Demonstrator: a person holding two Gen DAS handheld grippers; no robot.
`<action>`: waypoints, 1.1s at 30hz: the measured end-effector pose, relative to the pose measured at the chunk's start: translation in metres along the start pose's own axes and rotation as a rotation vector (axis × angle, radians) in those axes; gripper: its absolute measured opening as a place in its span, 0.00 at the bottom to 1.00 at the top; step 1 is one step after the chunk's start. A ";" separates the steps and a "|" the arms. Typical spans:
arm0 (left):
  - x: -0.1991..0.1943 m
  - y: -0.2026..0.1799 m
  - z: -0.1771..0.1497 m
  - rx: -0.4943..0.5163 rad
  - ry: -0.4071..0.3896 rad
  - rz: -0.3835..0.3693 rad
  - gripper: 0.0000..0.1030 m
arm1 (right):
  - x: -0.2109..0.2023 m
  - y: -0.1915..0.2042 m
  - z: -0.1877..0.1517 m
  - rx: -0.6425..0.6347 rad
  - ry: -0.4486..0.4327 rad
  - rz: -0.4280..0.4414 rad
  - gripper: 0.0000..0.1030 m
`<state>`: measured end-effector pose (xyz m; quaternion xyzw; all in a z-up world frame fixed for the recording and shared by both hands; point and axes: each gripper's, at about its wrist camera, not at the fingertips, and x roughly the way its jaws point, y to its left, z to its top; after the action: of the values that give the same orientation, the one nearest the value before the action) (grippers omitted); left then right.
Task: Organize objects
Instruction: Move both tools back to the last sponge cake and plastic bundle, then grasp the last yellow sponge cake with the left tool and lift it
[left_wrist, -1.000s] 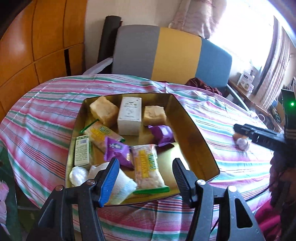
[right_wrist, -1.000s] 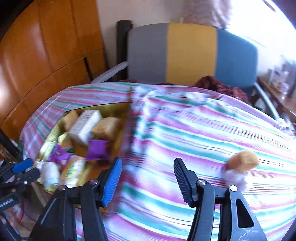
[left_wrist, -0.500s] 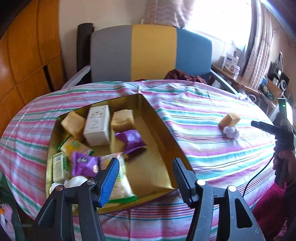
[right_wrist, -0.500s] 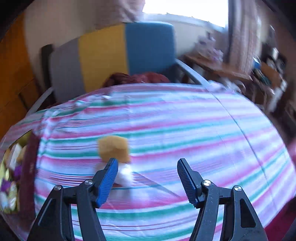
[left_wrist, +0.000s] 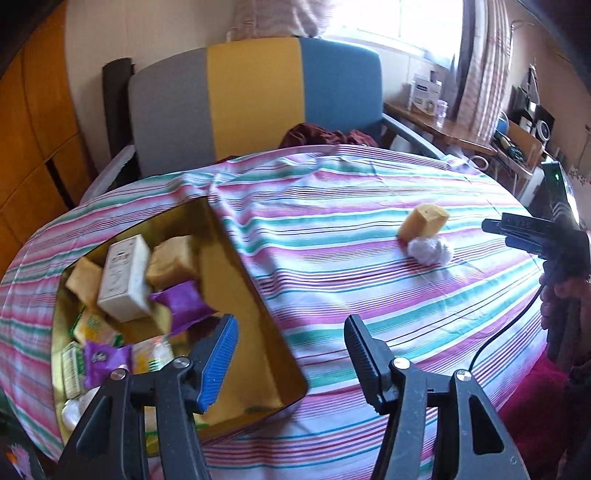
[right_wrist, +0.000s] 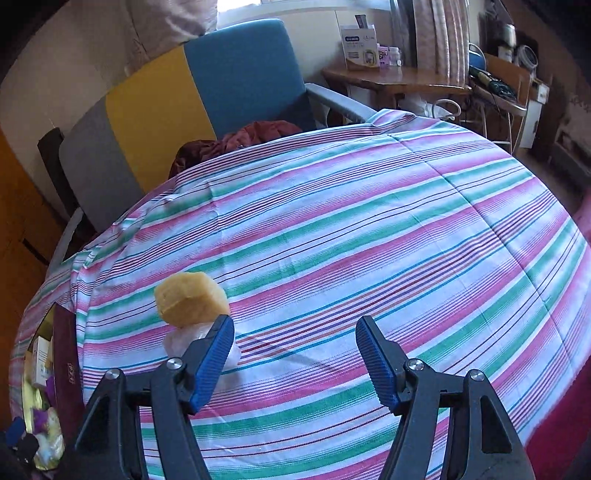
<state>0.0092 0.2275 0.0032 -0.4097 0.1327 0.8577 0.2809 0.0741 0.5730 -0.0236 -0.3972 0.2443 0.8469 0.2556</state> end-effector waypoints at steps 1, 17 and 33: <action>0.002 -0.004 0.001 0.007 0.002 -0.005 0.59 | 0.000 -0.001 0.000 0.003 0.002 0.000 0.68; 0.046 -0.067 0.035 0.102 0.060 -0.136 0.59 | 0.000 -0.016 0.002 0.090 0.018 0.006 0.71; 0.128 -0.138 0.116 -0.013 0.153 -0.378 0.82 | 0.012 -0.046 0.003 0.283 0.067 0.053 0.72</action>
<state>-0.0468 0.4401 -0.0233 -0.4932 0.0688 0.7569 0.4233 0.0946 0.6121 -0.0417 -0.3787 0.3799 0.7967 0.2784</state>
